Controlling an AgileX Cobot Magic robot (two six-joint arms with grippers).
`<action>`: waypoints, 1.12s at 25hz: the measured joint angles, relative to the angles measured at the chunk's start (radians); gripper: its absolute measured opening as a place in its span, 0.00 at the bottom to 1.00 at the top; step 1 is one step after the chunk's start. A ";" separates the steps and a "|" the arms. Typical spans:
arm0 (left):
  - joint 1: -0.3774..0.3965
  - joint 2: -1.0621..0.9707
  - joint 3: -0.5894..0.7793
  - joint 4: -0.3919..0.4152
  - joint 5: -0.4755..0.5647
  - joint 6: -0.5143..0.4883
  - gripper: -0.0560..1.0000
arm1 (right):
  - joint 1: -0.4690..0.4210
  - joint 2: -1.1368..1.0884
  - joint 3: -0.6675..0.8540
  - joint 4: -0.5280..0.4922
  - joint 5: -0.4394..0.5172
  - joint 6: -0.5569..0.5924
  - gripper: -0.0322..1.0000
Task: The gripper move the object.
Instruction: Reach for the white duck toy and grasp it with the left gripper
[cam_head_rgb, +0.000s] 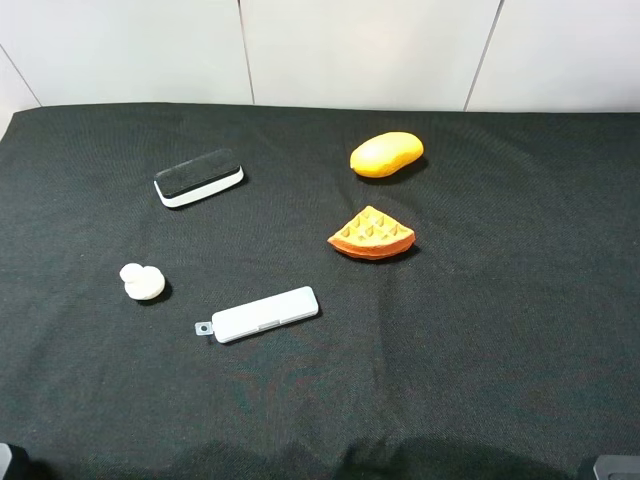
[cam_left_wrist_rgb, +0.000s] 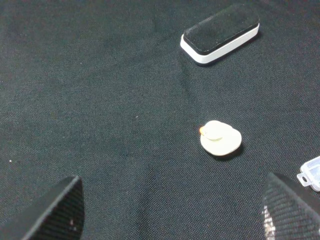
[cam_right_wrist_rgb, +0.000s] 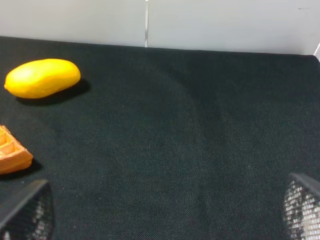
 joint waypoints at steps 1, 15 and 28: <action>0.000 0.000 0.000 0.000 0.000 0.000 0.77 | 0.000 0.000 0.000 0.000 0.000 0.000 0.70; 0.000 0.000 0.000 0.000 0.000 0.000 0.77 | 0.000 0.000 0.000 0.000 0.000 0.000 0.70; 0.000 0.000 0.000 0.000 0.000 0.000 0.77 | 0.000 0.000 0.000 0.000 0.000 0.000 0.70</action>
